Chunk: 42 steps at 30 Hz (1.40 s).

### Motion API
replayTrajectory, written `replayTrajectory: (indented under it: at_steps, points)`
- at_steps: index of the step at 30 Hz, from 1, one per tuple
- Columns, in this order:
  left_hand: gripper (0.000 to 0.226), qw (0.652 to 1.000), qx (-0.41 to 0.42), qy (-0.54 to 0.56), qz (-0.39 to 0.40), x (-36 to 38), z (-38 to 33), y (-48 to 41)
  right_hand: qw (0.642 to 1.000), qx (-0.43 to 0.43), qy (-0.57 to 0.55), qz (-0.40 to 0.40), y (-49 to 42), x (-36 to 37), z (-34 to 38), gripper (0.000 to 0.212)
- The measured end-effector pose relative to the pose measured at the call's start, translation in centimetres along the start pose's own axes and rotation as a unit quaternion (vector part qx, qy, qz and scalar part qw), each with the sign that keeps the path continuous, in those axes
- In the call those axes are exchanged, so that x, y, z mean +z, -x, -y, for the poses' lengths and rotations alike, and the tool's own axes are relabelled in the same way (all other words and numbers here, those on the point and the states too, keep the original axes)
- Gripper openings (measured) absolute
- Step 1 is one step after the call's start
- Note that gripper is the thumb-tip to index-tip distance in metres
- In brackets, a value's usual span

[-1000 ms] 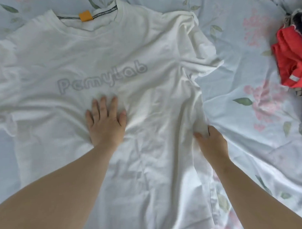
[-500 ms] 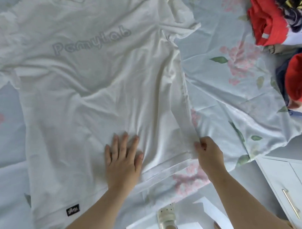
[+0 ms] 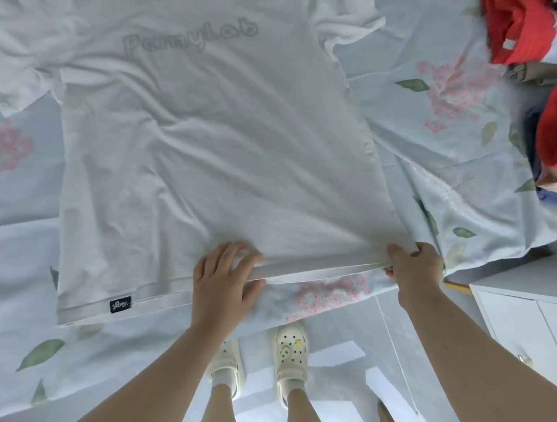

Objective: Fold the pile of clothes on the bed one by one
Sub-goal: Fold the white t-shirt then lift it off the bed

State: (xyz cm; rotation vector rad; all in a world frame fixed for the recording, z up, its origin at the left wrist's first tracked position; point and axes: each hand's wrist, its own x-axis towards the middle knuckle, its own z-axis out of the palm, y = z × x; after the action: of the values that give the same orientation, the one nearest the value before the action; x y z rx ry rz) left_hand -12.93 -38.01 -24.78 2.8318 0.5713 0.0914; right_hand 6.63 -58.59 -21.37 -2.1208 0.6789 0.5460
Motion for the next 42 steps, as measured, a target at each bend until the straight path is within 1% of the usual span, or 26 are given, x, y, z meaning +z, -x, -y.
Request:
replayTrajectory:
  at_steps: [2, 4, 6, 7, 9, 11, 13, 15, 17, 18, 20, 21, 22, 24, 26, 27, 29, 30, 31, 34, 36, 38, 39, 40, 41, 42]
  points:
    - [0.013, 0.999, -0.001, 0.021, -0.035, -0.5, 0.1, 0.2, 0.999, -0.005, 0.021, -0.030, 0.0, -0.4, 0.1, 0.033]
    - [0.005, 0.998, -0.005, 0.052, -0.022, -1.0, 0.3, 0.4, 0.987, -0.050, 0.132, -0.074, 1.0, -0.2, 0.4, 0.046]
    - [0.003, 0.994, -0.019, 0.105, 0.012, -1.6, 0.6, 0.7, 0.953, -0.183, 0.222, -0.091, 3.4, 0.6, 1.1, 0.054]
    - [0.004, 0.991, -0.025, 0.131, 0.030, -1.9, 0.8, 0.8, 0.931, -0.272, 0.235, -0.064, 4.7, 1.4, 1.1, 0.050]
    - [0.007, 0.987, -0.031, 0.154, 0.042, -2.5, 1.6, 1.6, 0.864, -0.420, 0.272, 0.054, 7.2, 3.7, 1.0, 0.038]
    - [0.011, 0.989, -0.054, 0.137, 0.020, -3.2, 3.0, 2.6, 0.780, -0.478, 0.355, 0.193, 9.5, 6.2, 1.0, 0.035]
    - [0.018, 0.986, -0.121, 0.109, -0.028, -3.9, 4.9, 3.9, 0.711, -0.488, 0.420, 0.282, 11.5, 8.5, 1.0, 0.045]
    - [0.024, 0.971, -0.225, 0.051, -0.068, -4.6, 7.0, 5.4, 0.670, -0.503, 0.449, 0.310, 13.1, 10.9, 0.8, 0.052]
    - [0.019, 0.930, -0.357, 0.017, -0.085, -5.5, 9.0, 6.3, 0.644, -0.541, 0.449, 0.302, 14.6, 12.9, 0.1, 0.056]
    - [0.022, 0.898, -0.431, 0.036, -0.075, -6.0, 10.1, 6.5, 0.632, -0.557, 0.453, 0.292, 15.3, 13.7, -0.1, 0.058]
    - [0.043, 0.814, -0.568, 0.109, -0.057, -7.1, 12.2, 6.5, 0.626, -0.579, 0.455, 0.256, 15.7, 15.2, -0.5, 0.058]
    - [0.051, 0.778, -0.611, 0.139, -0.054, -7.5, 13.2, 6.3, 0.624, -0.588, 0.454, 0.240, 15.6, 15.7, -0.6, 0.055]
    - [0.054, 0.754, -0.633, 0.168, -0.054, -7.7, 14.2, 6.2, 0.620, -0.596, 0.449, 0.243, 15.6, 16.1, -0.4, 0.049]
    - [0.044, 0.734, -0.629, 0.251, -0.058, -8.0, 16.0, 6.2, 0.626, -0.584, 0.432, 0.284, 15.3, 16.3, 0.2, 0.033]
    - [0.024, 0.728, -0.612, 0.308, -0.042, -8.6, 17.5, 6.7, 0.632, -0.534, 0.454, 0.330, 15.0, 16.3, 1.3, 0.019]
    - [0.019, 0.718, -0.612, 0.328, -0.037, -8.9, 18.4, 7.3, 0.635, -0.504, 0.464, 0.358, 14.8, 16.3, 1.7, 0.020]
    - [0.014, 0.685, -0.623, 0.376, -0.028, -9.7, 19.4, 8.7, 0.634, -0.449, 0.483, 0.404, 15.0, 16.1, 2.4, 0.030]
    - [0.013, 0.681, -0.622, 0.385, -0.019, -9.9, 19.8, 9.2, 0.628, -0.430, 0.500, 0.414, 15.1, 16.1, 2.9, 0.035]
    - [0.011, 0.690, -0.617, 0.378, -0.001, -10.0, 19.9, 9.7, 0.614, -0.414, 0.525, 0.419, 15.2, 16.0, 3.1, 0.037]
    - [0.008, 0.736, -0.588, 0.330, 0.054, -9.9, 20.0, 9.7, 0.561, -0.378, 0.606, 0.419, 15.7, 16.1, 3.2, 0.034]
    - [0.009, 0.760, -0.565, 0.311, 0.083, -10.1, 20.0, 9.4, 0.546, -0.357, 0.633, 0.417, 15.8, 16.4, 3.2, 0.032]
    - [0.016, 0.778, -0.544, 0.283, 0.136, -10.5, 20.6, 9.2, 0.526, -0.313, 0.662, 0.433, 16.5, 17.2, 4.2, 0.029]
    - [0.018, 0.783, -0.537, 0.265, 0.167, -10.6, 21.0, 9.1, 0.521, -0.293, 0.666, 0.447, 16.9, 17.7, 5.1, 0.023]
    - [0.016, 0.785, -0.532, 0.250, 0.193, -10.8, 21.4, 9.0, 0.537, -0.280, 0.653, 0.454, 17.4, 18.2, 5.9, 0.013]
    - [0.014, 0.784, -0.533, 0.240, 0.208, -11.0, 21.8, 8.6, 0.577, -0.274, 0.625, 0.449, 17.8, 18.8, 7.0, 0.006]
    - [0.010, 0.784, -0.533, 0.236, 0.211, -11.3, 22.2, 8.1, 0.629, -0.285, 0.589, 0.421, 18.0, 19.5, 7.9, 0.015]
